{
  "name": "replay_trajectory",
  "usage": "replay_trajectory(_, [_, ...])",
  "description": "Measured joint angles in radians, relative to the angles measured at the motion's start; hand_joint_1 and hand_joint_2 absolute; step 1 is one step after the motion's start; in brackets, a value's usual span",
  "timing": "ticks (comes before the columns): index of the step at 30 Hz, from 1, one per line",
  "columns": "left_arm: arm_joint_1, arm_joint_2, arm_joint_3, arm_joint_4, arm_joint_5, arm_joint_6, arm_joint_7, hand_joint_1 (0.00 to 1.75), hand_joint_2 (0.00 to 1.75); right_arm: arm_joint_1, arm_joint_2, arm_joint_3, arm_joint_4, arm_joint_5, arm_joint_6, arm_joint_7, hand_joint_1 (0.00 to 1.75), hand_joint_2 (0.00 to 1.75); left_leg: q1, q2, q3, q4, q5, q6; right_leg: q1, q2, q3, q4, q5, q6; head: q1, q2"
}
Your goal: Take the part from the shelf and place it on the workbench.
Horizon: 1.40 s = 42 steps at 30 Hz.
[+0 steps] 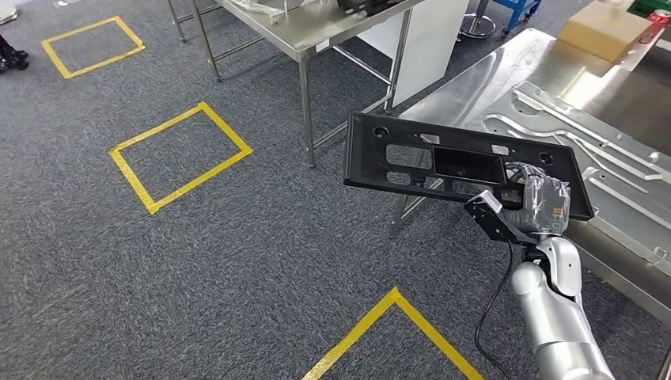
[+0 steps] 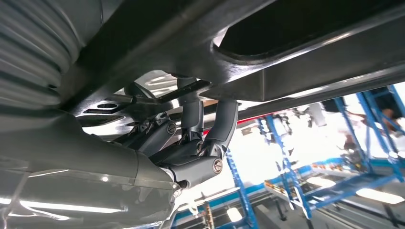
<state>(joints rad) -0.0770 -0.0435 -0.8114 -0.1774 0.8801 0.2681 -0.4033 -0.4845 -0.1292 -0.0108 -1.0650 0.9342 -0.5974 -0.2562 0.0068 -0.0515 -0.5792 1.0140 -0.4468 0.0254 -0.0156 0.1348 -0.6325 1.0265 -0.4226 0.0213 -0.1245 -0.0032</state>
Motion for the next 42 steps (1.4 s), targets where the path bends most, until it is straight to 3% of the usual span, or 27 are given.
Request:
replay_trajectory(3, [-0.002, -0.001, 0.000, 0.000, 0.000, -0.003, 0.004, 0.00, 1.75, -0.007, -0.001, 0.000, 0.015, 0.009, -0.001, 0.014, 1.75, 1.75, 0.001, 0.039, 0.007, -0.016, 0.008, 0.012, 0.003, -0.094, -0.056, 0.115, -0.068, 0.012, 0.002, 0.000])
replay_trajectory(5, [0.001, 0.000, 0.000, 0.000, 0.000, -0.006, 0.006, 0.00, 1.75, -0.009, 0.001, 0.000, 0.022, 0.013, -0.001, 0.019, 1.75, 1.75, 0.000, 0.066, 0.006, -0.016, 0.006, 0.013, -0.001, -0.123, -0.112, 0.229, -0.113, 0.017, 0.002, 0.000])
replay_trajectory(6, [0.002, 0.000, 0.000, 0.000, 0.000, -0.008, 0.007, 0.00, 1.75, -0.008, 0.002, 0.000, 0.026, 0.017, -0.001, 0.022, 1.75, 1.75, 0.000, 0.080, 0.006, -0.015, 0.004, 0.013, -0.004, -0.129, -0.122, 0.250, -0.112, 0.020, 0.002, 0.000])
replay_trajectory(7, [0.002, 0.000, 0.000, 0.000, -0.001, -0.010, 0.007, 0.00, 1.75, -0.007, 0.003, 0.000, 0.030, 0.023, -0.001, 0.025, 1.75, 1.75, 0.000, 0.094, 0.007, -0.014, 0.001, 0.011, -0.006, -0.134, -0.113, 0.234, -0.093, 0.022, 0.002, 0.000])
replay_trajectory(9, [0.000, 0.000, 0.000, 0.000, -0.001, -0.014, 0.008, 0.00, 1.75, -0.008, 0.006, 0.000, 0.034, 0.037, -0.001, 0.033, 1.75, 1.75, 0.001, 0.120, 0.010, -0.009, -0.006, 0.004, -0.007, -0.163, -0.049, 0.110, -0.032, 0.023, 0.002, 0.000])
replay_trajectory(11, [-0.002, 0.001, -0.001, 0.000, -0.001, -0.018, 0.008, 0.00, 1.75, -0.010, 0.011, 0.000, 0.035, 0.047, 0.000, 0.041, 1.75, 1.75, -0.004, 0.142, 0.013, -0.004, -0.015, -0.006, 0.001, -0.193, 0.003, 0.008, 0.000, 0.014, 0.002, 0.000])
replay_trajectory(12, [-0.003, 0.001, -0.001, 0.001, -0.001, -0.019, 0.009, 0.00, 1.75, -0.009, 0.014, 0.001, 0.034, 0.051, 0.001, 0.043, 1.75, 1.75, -0.007, 0.153, 0.016, -0.003, -0.019, -0.011, 0.005, -0.196, 0.010, -0.009, -0.001, 0.009, 0.002, 0.000])
replay_trajectory(14, [-0.005, 0.002, -0.002, 0.001, -0.001, -0.021, 0.009, 0.00, 1.75, -0.003, 0.018, 0.001, 0.033, 0.057, 0.003, 0.048, 1.75, 1.75, -0.008, 0.172, 0.022, -0.003, -0.025, -0.023, 0.008, -0.171, 0.009, -0.009, -0.001, -0.004, 0.002, 0.000])
replay_trajectory(15, [-0.006, 0.002, -0.002, 0.002, -0.001, -0.022, 0.010, 0.00, 1.75, 0.001, 0.020, 0.001, 0.032, 0.058, 0.004, 0.049, 1.75, 1.75, -0.006, 0.165, 0.023, 0.003, -0.033, -0.029, 0.006, -0.159, 0.010, -0.010, -0.001, -0.010, 0.002, 0.000])
replay_trajectory(17, [-0.009, 0.003, -0.003, 0.002, -0.001, -0.024, 0.010, 0.00, 1.75, 0.004, 0.025, 0.001, 0.030, 0.060, 0.005, 0.052, 1.75, 1.75, 0.000, 0.120, 0.000, 0.063, -0.073, -0.038, 0.001, -0.139, 0.013, -0.014, 0.001, -0.024, 0.002, 0.000])
replay_trajectory(18, [-0.008, 0.003, -0.003, 0.002, 0.000, -0.025, 0.011, 0.00, 1.75, 0.003, 0.030, 0.001, 0.029, 0.062, 0.006, 0.054, 1.75, 1.75, 0.002, 0.090, -0.027, 0.122, -0.104, -0.040, 0.001, -0.130, 0.013, -0.014, 0.002, -0.029, 0.002, 0.000])
replay_trajectory(20, [-0.005, 0.003, -0.005, 0.003, -0.001, -0.028, 0.014, 0.00, 1.75, 0.001, 0.040, 0.002, 0.029, 0.068, 0.011, 0.055, 1.75, 1.75, 0.003, 0.065, -0.093, 0.256, -0.155, -0.042, 0.003, -0.104, 0.013, -0.013, 0.002, -0.034, 0.002, 0.000])
replay_trajectory(21, [-0.004, 0.003, -0.007, 0.004, -0.001, -0.029, 0.015, 0.00, 1.75, 0.001, 0.045, 0.003, 0.029, 0.073, 0.014, 0.055, 1.75, 1.75, 0.003, 0.061, -0.113, 0.291, -0.157, -0.040, 0.004, -0.088, 0.013, -0.012, 0.002, -0.035, 0.002, 0.000])
replay_trajectory(22, [-0.003, 0.003, -0.009, 0.004, -0.002, -0.030, 0.017, 0.00, 1.75, 0.000, 0.049, 0.004, 0.030, 0.077, 0.018, 0.054, 1.75, 1.75, 0.003, 0.058, -0.118, 0.288, -0.139, -0.038, 0.005, -0.072, 0.014, -0.011, 0.002, -0.035, 0.002, 0.000])
replay_trajectory(23, [-0.004, 0.003, -0.011, 0.004, -0.002, -0.030, 0.018, 0.00, 1.75, -0.002, 0.052, 0.005, 0.031, 0.081, 0.021, 0.053, 1.75, 1.75, 0.003, 0.053, -0.105, 0.247, -0.105, -0.033, 0.006, -0.057, 0.014, -0.009, 0.001, -0.035, 0.002, 0.000])
replay_trajectory(25, [-0.004, 0.005, -0.013, 0.006, -0.003, -0.030, 0.023, 0.00, 1.75, -0.010, 0.057, 0.007, 0.033, 0.084, 0.023, 0.051, 1.75, 1.75, 0.004, 0.010, -0.054, 0.113, -0.030, -0.020, 0.007, -0.029, 0.012, -0.005, 0.001, -0.032, 0.002, 0.000])
replay_trajectory(26, [-0.004, 0.006, -0.014, 0.007, -0.003, -0.030, 0.026, 0.00, 1.75, -0.016, 0.060, 0.008, 0.035, 0.085, 0.023, 0.051, 1.75, 1.75, 0.005, -0.013, -0.033, 0.061, -0.008, -0.016, 0.007, -0.016, 0.009, -0.002, 0.001, -0.029, 0.002, 0.000])
replay_trajectory(28, [-0.004, 0.009, -0.017, 0.009, -0.005, -0.030, 0.034, 0.00, 1.75, -0.025, 0.065, 0.008, 0.040, 0.086, 0.022, 0.049, 1.75, 1.75, 0.004, -0.032, -0.016, 0.020, 0.000, -0.013, 0.002, 0.010, 0.002, -0.001, 0.003, -0.016, 0.002, 0.000])
replay_trajectory(29, [-0.006, 0.008, -0.018, 0.010, -0.007, -0.030, 0.037, 0.00, 1.75, -0.027, 0.066, 0.009, 0.042, 0.086, 0.022, 0.049, 1.75, 1.75, 0.005, -0.019, -0.013, 0.015, 0.001, -0.012, 0.000, 0.023, -0.001, -0.003, 0.006, -0.009, 0.002, 0.000])
replay_trajectory(30, [-0.008, 0.006, -0.019, 0.010, -0.010, -0.030, 0.040, 0.00, 1.75, -0.026, 0.066, 0.009, 0.044, 0.087, 0.022, 0.048, 1.75, 1.75, 0.006, -0.005, -0.010, 0.008, 0.004, -0.009, -0.001, 0.023, -0.002, -0.003, 0.006, -0.003, 0.002, 0.000])
replay_trajectory(31, [-0.011, 0.005, -0.021, 0.010, -0.012, -0.030, 0.042, 0.00, 1.75, -0.027, 0.066, 0.010, 0.046, 0.087, 0.021, 0.047, 1.75, 1.75, 0.008, 0.008, -0.006, 0.001, 0.007, -0.005, 0.001, 0.004, -0.007, 0.006, 0.000, 0.002, 0.003, 0.000])
replay_trajectory(34, [-0.011, 0.004, -0.026, 0.011, -0.014, -0.026, 0.047, 0.00, 1.75, -0.040, 0.069, 0.013, 0.052, 0.095, 0.007, 0.044, 1.75, 1.75, 0.009, 0.043, -0.001, -0.011, 0.013, 0.005, 0.000, -0.103, -0.075, 0.144, -0.078, 0.017, 0.006, 0.000])
replay_trajectory(36, [-0.009, 0.004, -0.027, 0.011, -0.011, -0.024, 0.048, 0.00, 1.75, -0.045, 0.073, 0.014, 0.058, 0.105, -0.013, 0.048, 1.75, 1.75, 0.009, 0.062, -0.001, -0.010, 0.011, 0.004, -0.007, -0.129, -0.128, 0.254, -0.117, 0.026, 0.006, 0.000])
replay_trajectory(37, [-0.009, 0.003, -0.028, 0.011, -0.009, -0.023, 0.046, 0.00, 1.75, -0.045, 0.074, 0.015, 0.061, 0.108, -0.020, 0.050, 1.75, 1.75, 0.010, 0.071, -0.001, -0.009, 0.009, 0.003, -0.011, -0.132, -0.132, 0.264, -0.110, 0.029, 0.006, 0.000])
replay_trajectory(38, [-0.009, 0.002, -0.028, 0.011, -0.008, -0.023, 0.044, 0.00, 1.75, -0.046, 0.074, 0.015, 0.064, 0.109, -0.022, 0.052, 1.75, 1.75, 0.011, 0.077, 0.000, -0.008, 0.007, 0.000, -0.014, -0.135, -0.115, 0.235, -0.086, 0.032, 0.006, 0.000])
replay_trajectory(40, [-0.011, 0.001, -0.029, 0.011, -0.003, -0.021, 0.037, 0.00, 1.75, -0.052, 0.074, 0.015, 0.068, 0.109, -0.022, 0.053, 1.75, 1.75, 0.012, 0.087, 0.002, -0.003, 0.002, -0.009, -0.016, -0.145, -0.042, 0.101, -0.027, 0.033, 0.006, 0.000])
replay_trajectory(42, [-0.013, 0.001, -0.029, 0.011, 0.001, -0.019, 0.033, 0.00, 1.75, -0.059, 0.075, 0.015, 0.070, 0.109, -0.023, 0.053, 1.75, 1.75, 0.008, 0.092, 0.001, 0.004, -0.004, -0.021, -0.012, -0.152, 0.004, 0.011, -0.005, 0.023, 0.006, 0.000])
